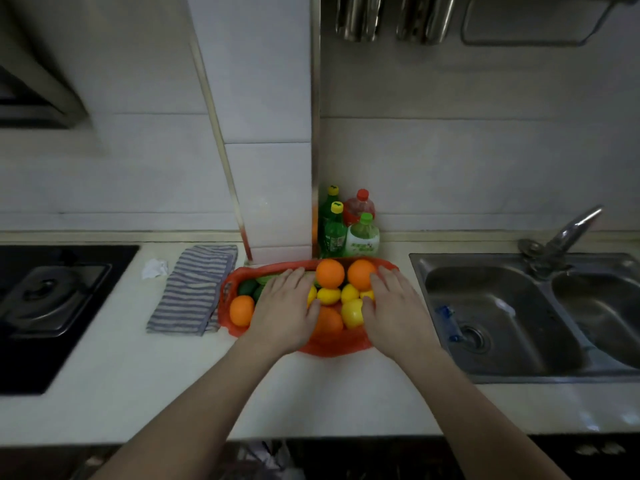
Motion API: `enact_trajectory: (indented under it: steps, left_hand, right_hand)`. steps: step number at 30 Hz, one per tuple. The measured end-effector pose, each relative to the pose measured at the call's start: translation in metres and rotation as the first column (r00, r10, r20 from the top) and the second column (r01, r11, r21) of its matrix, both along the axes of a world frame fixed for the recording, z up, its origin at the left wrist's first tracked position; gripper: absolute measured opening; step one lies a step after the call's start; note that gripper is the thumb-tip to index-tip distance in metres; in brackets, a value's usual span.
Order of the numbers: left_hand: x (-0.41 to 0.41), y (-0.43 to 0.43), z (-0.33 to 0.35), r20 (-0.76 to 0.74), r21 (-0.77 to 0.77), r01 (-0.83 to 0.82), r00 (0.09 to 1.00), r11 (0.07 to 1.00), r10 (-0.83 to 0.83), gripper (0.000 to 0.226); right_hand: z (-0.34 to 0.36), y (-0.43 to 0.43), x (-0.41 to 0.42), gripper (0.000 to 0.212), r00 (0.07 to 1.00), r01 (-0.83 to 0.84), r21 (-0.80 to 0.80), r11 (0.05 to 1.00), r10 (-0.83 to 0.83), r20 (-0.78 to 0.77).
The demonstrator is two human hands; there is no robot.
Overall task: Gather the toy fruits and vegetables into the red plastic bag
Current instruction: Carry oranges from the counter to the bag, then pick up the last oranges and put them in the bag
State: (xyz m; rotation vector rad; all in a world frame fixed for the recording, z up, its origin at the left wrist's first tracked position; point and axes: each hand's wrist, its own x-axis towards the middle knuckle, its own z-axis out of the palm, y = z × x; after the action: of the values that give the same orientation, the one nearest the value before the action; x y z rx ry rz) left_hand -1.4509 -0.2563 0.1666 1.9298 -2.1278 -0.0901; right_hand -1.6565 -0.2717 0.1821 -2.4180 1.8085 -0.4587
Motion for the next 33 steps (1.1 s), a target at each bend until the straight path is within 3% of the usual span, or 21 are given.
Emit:
enact_trajectory:
  steps: [14,23,30,33]
  left_hand:
    - [0.091,0.132,0.070,-0.036,-0.176,-0.252,0.968,0.951,0.250,0.045]
    - [0.235,0.256,0.084,-0.026,-0.207,-0.438,0.897,0.875,0.442,0.051]
    - [0.338,0.362,0.078,-0.070,-0.164,-0.584,0.811,0.795,0.581,0.045]
    - [0.373,0.399,0.073,-0.094,-0.123,-0.635,0.773,0.763,0.628,0.047]
  right_hand:
    - [0.056,0.090,0.090,0.054,0.988,-0.134,-0.118,0.984,0.143,0.066]
    - [0.081,0.174,0.235,0.039,0.944,-0.304,-0.166,0.938,0.320,0.077]
    - [0.075,0.253,0.364,0.052,0.879,-0.457,-0.169,0.874,0.473,0.070]
    - [0.069,0.282,0.406,0.046,0.844,-0.521,-0.155,0.839,0.534,0.054]
